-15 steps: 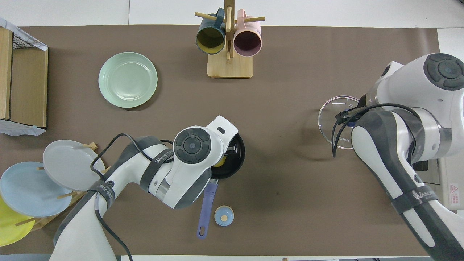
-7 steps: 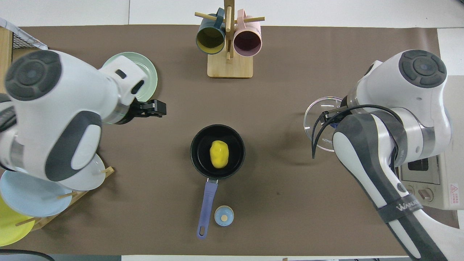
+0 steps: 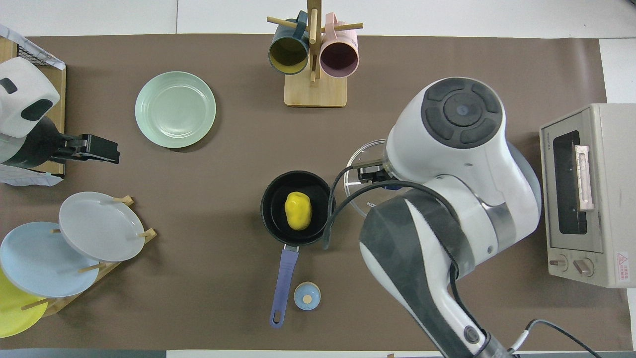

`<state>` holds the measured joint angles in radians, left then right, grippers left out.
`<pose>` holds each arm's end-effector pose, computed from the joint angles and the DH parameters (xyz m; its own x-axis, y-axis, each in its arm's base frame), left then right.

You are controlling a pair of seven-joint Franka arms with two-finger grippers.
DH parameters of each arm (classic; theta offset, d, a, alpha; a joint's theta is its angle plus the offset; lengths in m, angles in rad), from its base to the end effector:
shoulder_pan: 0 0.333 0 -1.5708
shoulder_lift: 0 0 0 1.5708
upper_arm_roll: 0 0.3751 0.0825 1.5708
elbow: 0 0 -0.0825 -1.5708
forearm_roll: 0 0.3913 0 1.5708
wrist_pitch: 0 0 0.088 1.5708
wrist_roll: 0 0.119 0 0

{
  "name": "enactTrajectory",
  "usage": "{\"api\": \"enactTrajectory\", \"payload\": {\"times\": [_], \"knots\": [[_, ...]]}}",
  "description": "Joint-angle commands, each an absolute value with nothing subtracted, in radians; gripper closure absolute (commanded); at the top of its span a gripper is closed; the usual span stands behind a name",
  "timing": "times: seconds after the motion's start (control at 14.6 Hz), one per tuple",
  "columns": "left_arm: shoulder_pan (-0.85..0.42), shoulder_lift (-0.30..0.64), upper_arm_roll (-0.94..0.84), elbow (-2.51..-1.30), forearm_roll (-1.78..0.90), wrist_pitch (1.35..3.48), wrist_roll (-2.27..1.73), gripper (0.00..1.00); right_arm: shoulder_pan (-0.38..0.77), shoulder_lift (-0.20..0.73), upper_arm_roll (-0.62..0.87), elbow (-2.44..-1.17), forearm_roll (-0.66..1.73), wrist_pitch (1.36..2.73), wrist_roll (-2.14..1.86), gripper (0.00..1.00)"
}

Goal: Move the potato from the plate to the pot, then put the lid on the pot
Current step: 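Carry the glass lid over the saucepan with the right gripper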

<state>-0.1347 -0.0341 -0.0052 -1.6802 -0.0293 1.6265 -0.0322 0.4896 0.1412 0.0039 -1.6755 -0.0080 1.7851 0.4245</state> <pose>0.5459 -0.0803 0.6429 0.9942 -0.1058 -0.0205 -0.1052 -0.9940 0.0284 0.5449 0.2921 0.5558 0.9972 0.0705 -0.0258 0.0710 -0.9973 0.0196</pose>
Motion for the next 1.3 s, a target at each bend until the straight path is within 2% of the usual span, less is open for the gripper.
{"api": "enactTrajectory", "payload": {"times": [0.0,0.14,0.41,0.82,1.23], "knots": [[-0.129,-0.025,-0.021,-1.568,0.005,1.481,-0.02,0.0,0.569,0.17,0.002,-1.631,0.025,1.805,0.566,1.0],[-0.13,-0.017,-0.02,-1.537,0.005,1.451,-0.02,0.0,0.624,0.17,0.002,-1.632,0.026,1.813,0.606,1.0],[-0.13,-0.029,-0.018,-1.577,0.003,1.488,-0.021,0.0,0.721,0.189,0.002,-1.635,0.026,1.861,0.738,1.0],[-0.127,-0.028,-0.02,-1.572,-0.001,1.48,-0.026,0.0,0.738,0.173,0.006,-1.723,0.028,1.968,0.756,1.0],[-0.124,-0.028,-0.02,-1.569,-0.017,1.486,-0.031,0.0,0.741,0.195,0.006,-1.744,0.025,2.038,0.761,1.0]]}}
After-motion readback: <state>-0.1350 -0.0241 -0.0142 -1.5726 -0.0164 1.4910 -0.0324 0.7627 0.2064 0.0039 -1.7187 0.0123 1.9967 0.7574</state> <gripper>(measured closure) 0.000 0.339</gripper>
